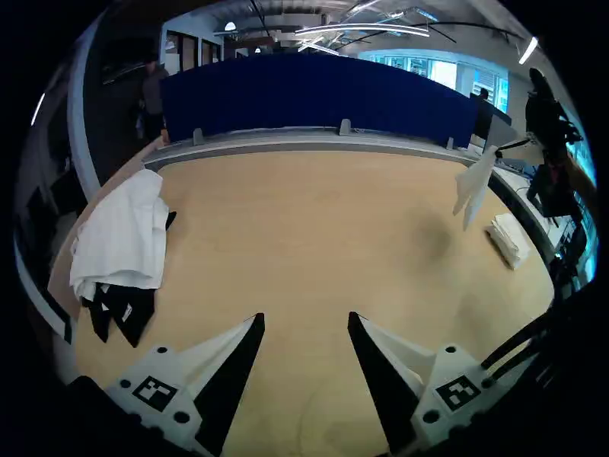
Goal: Fold towel
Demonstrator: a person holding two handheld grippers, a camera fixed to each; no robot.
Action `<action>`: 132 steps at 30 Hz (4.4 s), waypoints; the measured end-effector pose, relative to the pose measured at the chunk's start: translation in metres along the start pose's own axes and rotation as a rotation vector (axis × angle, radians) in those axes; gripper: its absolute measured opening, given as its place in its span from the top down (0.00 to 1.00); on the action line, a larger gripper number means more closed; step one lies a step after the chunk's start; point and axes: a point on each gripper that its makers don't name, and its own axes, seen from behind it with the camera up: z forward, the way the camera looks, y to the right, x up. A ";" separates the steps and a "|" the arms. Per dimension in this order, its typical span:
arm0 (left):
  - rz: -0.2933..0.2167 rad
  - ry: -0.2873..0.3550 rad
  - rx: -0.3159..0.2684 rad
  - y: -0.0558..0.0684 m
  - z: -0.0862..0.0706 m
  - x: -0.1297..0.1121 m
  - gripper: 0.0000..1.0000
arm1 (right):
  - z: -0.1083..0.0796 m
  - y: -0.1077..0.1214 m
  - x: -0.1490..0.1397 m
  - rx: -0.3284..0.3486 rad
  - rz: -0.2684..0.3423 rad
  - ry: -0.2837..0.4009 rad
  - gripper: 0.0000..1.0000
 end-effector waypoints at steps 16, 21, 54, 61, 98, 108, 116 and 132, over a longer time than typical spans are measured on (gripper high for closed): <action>0.030 -0.012 0.003 0.015 0.014 0.014 0.20 | -0.035 0.096 -0.046 -0.094 0.034 -0.035 0.97; 0.032 -0.014 0.006 0.019 0.015 0.017 0.20 | -0.044 0.121 -0.059 -0.116 0.044 -0.048 0.97; 0.084 -0.028 -0.022 0.052 0.019 0.026 0.20 | -0.098 0.156 -0.173 -0.174 0.192 -0.144 0.97; 0.092 -0.033 -0.027 0.054 0.018 0.021 0.20 | -0.115 0.146 -0.222 -0.194 0.265 -0.197 0.97; 0.110 -0.037 -0.006 0.043 0.007 0.014 0.20 | -0.099 0.120 -0.371 -0.330 0.536 -0.451 0.97; 0.108 -0.035 -0.004 0.042 0.007 0.014 0.20 | -0.097 0.121 -0.372 -0.353 0.531 -0.458 0.96; 0.110 -0.035 -0.004 0.039 0.008 0.013 0.20 | -0.104 0.125 -0.366 -0.394 0.544 -0.415 0.77; 0.113 -0.028 -0.013 0.039 0.004 0.015 0.20 | -0.125 0.129 -0.360 -0.463 0.518 -0.387 0.09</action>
